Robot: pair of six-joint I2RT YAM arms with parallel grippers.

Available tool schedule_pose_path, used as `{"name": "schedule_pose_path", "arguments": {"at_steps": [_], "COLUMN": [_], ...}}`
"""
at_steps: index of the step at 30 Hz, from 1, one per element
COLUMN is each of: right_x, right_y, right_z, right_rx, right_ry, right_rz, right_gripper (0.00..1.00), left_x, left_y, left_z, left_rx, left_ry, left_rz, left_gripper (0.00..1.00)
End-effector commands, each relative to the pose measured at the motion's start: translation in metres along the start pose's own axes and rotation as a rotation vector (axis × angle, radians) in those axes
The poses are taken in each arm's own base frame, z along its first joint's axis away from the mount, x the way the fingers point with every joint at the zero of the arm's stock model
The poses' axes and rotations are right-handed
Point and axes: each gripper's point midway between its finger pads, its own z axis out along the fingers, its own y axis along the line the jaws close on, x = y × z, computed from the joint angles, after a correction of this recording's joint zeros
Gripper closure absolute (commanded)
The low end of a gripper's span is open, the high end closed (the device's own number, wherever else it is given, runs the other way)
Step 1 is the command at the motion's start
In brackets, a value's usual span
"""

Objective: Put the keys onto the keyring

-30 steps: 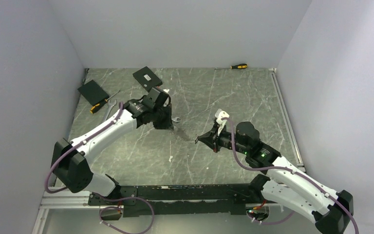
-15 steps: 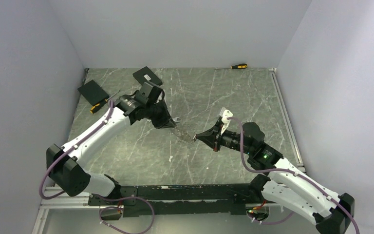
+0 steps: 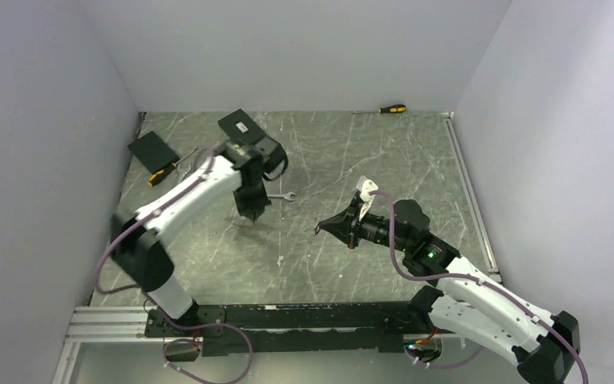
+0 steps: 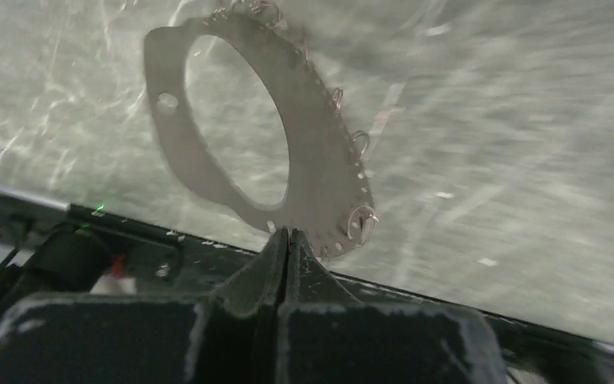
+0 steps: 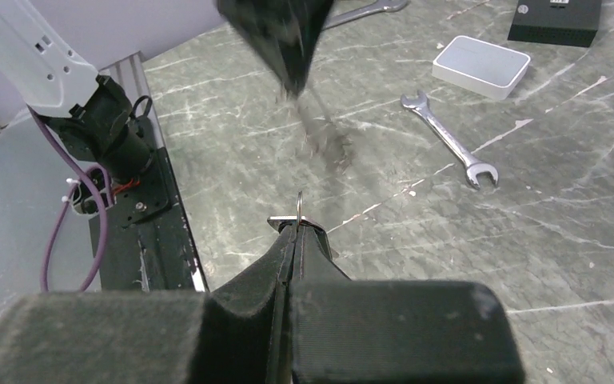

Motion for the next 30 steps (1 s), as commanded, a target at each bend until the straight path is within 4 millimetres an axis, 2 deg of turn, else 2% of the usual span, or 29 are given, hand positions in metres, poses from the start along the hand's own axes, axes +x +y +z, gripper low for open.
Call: {"name": "schedule_pose_path", "arguments": {"at_steps": [1, 5, 7, 10, 13, 20, 26, 30], "right_x": [-0.013, -0.011, -0.011, -0.011, -0.01, -0.012, -0.017, -0.015], "right_y": [-0.001, -0.003, -0.003, -0.004, -0.004, 0.0, 0.01, 0.011], "right_z": [-0.003, -0.007, -0.008, -0.009, -0.01, -0.008, -0.005, -0.003], "right_rx": [0.018, 0.038, 0.044, 0.053, 0.054, 0.023, -0.038, -0.05], "right_ry": [-0.043, -0.044, -0.042, -0.04, -0.043, -0.052, -0.08, -0.076], "right_rz": [-0.023, -0.02, -0.022, -0.022, -0.021, -0.025, -0.035, -0.03], "right_gripper": [1.0, 1.0, 1.0, 1.0, 1.0, 1.0, 1.0, 1.0], "left_x": [0.028, 0.046, 0.057, 0.068, 0.063, 0.058, 0.063, 0.06], "left_y": [0.019, -0.014, -0.024, -0.042, -0.057, -0.082, -0.092, -0.093], "left_z": [0.052, 0.084, 0.101, 0.11, 0.099, 0.055, 0.02, 0.01], "left_rx": [-0.141, 0.009, 0.047, 0.137, 0.25, 0.561, 0.772, 0.819], "left_ry": [0.091, 0.163, 0.217, 0.286, 0.268, 0.244, 0.297, 0.276], "left_rz": [0.084, 0.07, 0.061, 0.043, 0.044, 0.14, 0.155, 0.165], "left_gripper": [1.0, 1.0, 1.0, 1.0, 1.0, 1.0, 1.0, 1.0]}}
